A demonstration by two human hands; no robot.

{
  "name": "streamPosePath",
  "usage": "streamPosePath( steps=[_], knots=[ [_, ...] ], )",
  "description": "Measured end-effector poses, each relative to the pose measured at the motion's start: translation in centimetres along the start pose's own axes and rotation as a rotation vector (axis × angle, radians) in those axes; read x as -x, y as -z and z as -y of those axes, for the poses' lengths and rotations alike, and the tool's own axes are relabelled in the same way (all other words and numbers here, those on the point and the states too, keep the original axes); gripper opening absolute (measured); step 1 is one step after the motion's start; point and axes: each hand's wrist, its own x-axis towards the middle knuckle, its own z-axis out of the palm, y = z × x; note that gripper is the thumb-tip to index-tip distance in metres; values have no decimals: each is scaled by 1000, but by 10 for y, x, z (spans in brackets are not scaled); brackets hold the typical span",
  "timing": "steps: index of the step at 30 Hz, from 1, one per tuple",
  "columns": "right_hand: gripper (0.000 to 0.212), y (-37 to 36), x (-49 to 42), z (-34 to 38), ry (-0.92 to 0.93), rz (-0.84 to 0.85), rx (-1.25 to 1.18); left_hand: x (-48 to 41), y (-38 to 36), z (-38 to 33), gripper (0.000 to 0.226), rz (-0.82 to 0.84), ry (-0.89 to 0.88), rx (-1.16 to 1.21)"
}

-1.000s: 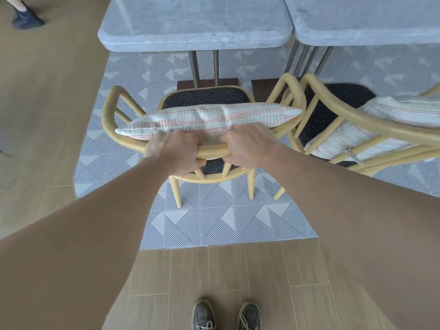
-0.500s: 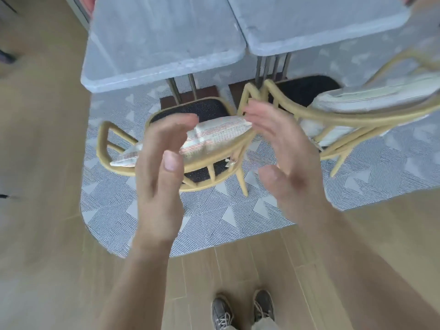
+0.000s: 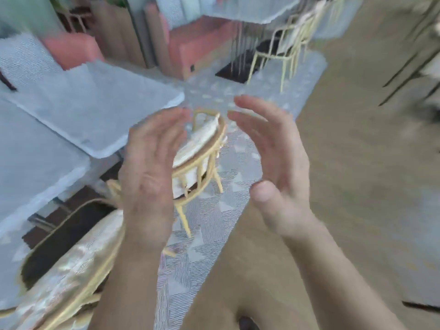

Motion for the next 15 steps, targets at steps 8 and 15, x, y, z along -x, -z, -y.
streamPosePath(
  steps=[8, 15],
  knots=[
    [89, 30, 79, 156, 49, -378, 361, 28, -81, -61, 66, 458, 51, 362],
    [85, 48, 197, 288, 71, -699, 697, 104, -181, -130, 60, 807, 72, 587]
  ],
)
